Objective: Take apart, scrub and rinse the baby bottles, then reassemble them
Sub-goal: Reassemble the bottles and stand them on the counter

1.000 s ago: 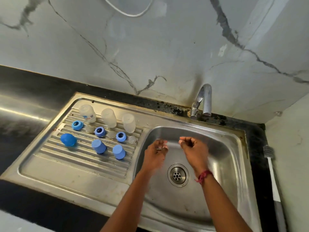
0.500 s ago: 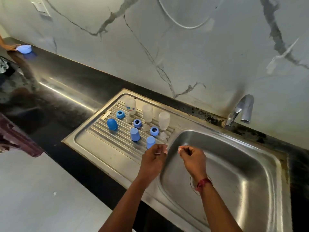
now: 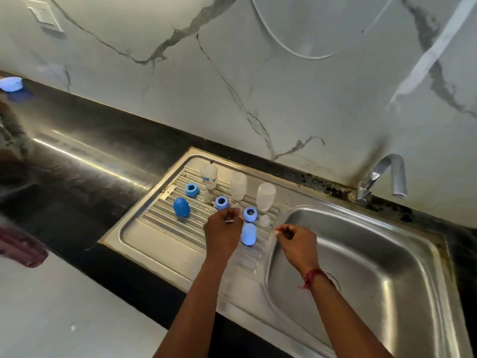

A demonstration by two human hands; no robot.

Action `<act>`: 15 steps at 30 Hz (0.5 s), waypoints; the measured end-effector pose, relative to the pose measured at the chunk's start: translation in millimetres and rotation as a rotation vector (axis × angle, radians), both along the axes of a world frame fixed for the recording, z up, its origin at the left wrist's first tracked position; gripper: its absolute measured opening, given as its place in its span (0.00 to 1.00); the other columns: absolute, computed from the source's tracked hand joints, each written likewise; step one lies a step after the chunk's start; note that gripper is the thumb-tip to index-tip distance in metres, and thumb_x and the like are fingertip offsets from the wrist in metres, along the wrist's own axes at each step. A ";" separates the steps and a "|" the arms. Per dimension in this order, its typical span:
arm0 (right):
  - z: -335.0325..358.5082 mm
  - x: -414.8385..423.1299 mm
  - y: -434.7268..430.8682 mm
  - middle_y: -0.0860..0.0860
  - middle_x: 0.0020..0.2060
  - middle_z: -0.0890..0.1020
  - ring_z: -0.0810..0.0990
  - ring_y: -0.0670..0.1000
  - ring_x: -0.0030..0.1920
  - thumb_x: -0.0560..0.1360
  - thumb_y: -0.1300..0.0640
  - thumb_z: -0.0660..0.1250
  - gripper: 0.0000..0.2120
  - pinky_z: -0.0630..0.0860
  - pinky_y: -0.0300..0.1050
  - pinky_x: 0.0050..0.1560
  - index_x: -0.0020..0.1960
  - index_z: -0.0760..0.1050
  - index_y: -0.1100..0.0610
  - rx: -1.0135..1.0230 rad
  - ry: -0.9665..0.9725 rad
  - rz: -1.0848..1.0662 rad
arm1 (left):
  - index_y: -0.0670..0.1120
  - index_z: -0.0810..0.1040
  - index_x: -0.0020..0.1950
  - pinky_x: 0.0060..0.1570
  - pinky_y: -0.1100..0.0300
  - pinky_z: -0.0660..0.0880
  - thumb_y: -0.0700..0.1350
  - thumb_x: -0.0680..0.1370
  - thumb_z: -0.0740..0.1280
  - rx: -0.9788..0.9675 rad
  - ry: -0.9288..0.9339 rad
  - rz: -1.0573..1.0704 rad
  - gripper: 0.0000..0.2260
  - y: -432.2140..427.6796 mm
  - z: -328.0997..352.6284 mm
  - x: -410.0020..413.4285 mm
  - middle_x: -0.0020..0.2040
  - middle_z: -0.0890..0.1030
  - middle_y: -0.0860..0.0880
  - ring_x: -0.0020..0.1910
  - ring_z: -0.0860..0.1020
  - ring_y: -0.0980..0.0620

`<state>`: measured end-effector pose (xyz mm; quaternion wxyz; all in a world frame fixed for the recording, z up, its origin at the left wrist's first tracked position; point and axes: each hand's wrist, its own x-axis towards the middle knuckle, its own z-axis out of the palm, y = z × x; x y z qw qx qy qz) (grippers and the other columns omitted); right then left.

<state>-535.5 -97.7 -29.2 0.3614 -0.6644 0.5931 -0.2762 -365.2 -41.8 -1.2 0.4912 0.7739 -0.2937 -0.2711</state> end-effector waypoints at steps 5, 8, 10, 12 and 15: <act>-6.9 14.6 -16.8 0.48 0.39 0.84 0.80 0.46 0.41 0.75 0.58 0.72 0.04 0.69 0.30 0.40 0.47 0.85 0.55 -0.024 0.076 -0.023 | 0.42 0.86 0.52 0.49 0.63 0.70 0.43 0.77 0.70 0.087 -0.262 -0.103 0.07 -29.1 -0.4 28.3 0.49 0.86 0.45 0.50 0.82 0.47; -15.9 21.1 -25.0 0.50 0.39 0.86 0.83 0.49 0.41 0.73 0.58 0.73 0.02 0.69 0.35 0.40 0.45 0.85 0.54 -0.033 0.105 -0.052 | 0.42 0.86 0.50 0.45 0.70 0.64 0.40 0.76 0.70 0.127 -0.370 -0.255 0.06 -47.4 -2.6 36.2 0.49 0.86 0.46 0.47 0.81 0.51; -22.2 24.9 -31.6 0.50 0.39 0.85 0.83 0.49 0.42 0.73 0.58 0.73 0.03 0.72 0.36 0.40 0.45 0.85 0.54 -0.015 0.106 -0.075 | 0.43 0.86 0.47 0.43 0.70 0.68 0.40 0.75 0.71 0.149 -0.420 -0.367 0.04 -61.4 -6.6 38.8 0.47 0.86 0.47 0.42 0.79 0.55; -27.3 27.8 -38.6 0.48 0.39 0.85 0.82 0.48 0.42 0.72 0.57 0.73 0.04 0.76 0.40 0.46 0.47 0.84 0.53 0.015 0.093 -0.074 | 0.44 0.86 0.46 0.46 0.61 0.76 0.41 0.74 0.70 0.184 -0.508 -0.466 0.05 -74.8 -12.7 39.4 0.45 0.86 0.47 0.42 0.79 0.54; -34.8 31.0 -46.1 0.47 0.39 0.84 0.81 0.47 0.41 0.72 0.57 0.74 0.07 0.75 0.38 0.45 0.50 0.84 0.54 0.039 0.098 -0.054 | 0.46 0.87 0.51 0.48 0.58 0.77 0.41 0.75 0.69 0.234 -0.616 -0.524 0.08 -90.8 -18.8 39.9 0.48 0.86 0.47 0.49 0.82 0.47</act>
